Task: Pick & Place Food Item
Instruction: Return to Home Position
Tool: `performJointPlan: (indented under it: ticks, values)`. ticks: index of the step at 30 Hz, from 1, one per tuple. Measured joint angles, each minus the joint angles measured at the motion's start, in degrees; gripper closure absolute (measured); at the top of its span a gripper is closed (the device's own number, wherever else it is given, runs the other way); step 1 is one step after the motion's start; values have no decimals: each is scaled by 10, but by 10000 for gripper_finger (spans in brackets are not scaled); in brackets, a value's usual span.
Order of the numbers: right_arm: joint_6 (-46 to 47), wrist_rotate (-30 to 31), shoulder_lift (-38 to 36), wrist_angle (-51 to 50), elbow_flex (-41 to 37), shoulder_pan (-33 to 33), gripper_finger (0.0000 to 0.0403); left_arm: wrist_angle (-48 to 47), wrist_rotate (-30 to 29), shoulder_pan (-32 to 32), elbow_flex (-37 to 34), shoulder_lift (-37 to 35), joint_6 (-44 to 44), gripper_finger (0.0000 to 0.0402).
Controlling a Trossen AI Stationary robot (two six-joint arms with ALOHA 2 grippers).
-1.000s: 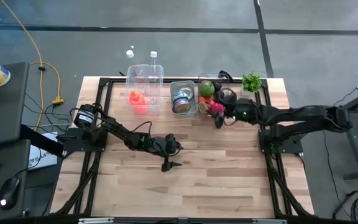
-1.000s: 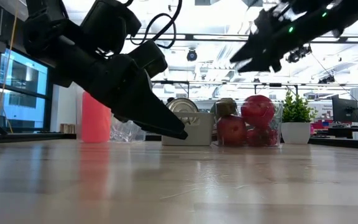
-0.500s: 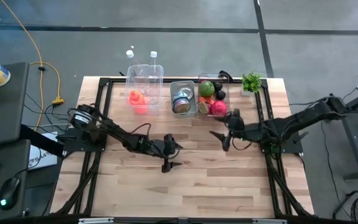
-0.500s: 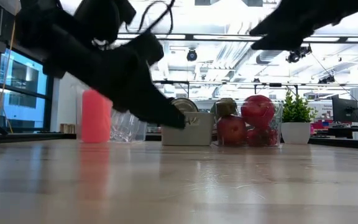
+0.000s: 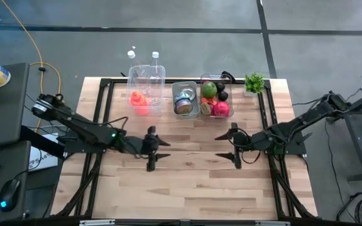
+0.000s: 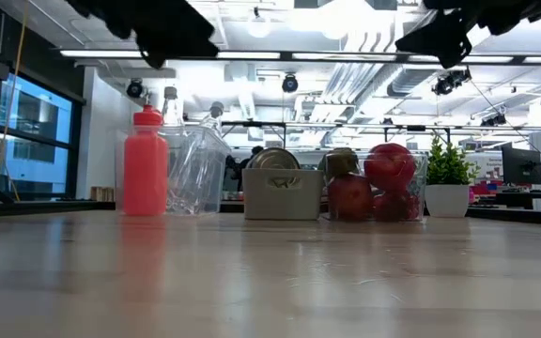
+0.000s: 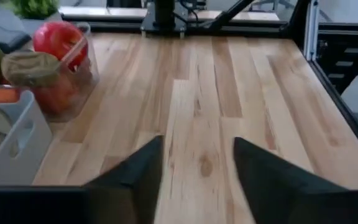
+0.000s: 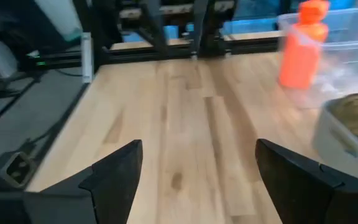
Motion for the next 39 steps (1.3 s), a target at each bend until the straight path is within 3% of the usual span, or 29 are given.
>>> performJointPlan:
  ticks: [5, 8, 11, 15, 17, 22, 28, 39]
  values:
    - [30, -7, 18, -7, 0, 4, 114, -28, -105, -49, 0, -35, 3, 327]
    - [29, -5, 17, -3, 0, 13, 154, -57, -199, -75, 0, -78, 18, 387]
    - [4, -5, 12, -9, 1, 21, 224, -119, -235, -86, 0, -129, 2, 397]
    - [-43, -5, -2, -20, 1, 44, 350, -220, -238, -86, 0, -198, -35, 401]
    - [-48, -4, -10, -24, 0, 53, 387, -249, -252, -86, 0, -227, -44, 401]
    - [-50, 7, -44, -25, 0, 80, 400, -306, -262, -75, 0, -293, -45, 401]
    - [-98, 13, -121, -114, -11, 110, 401, -370, -173, -52, 0, -325, -46, 401]
    - [-207, -7, -352, 68, -190, 88, 400, -386, -144, -21, -1, -325, -6, 401]
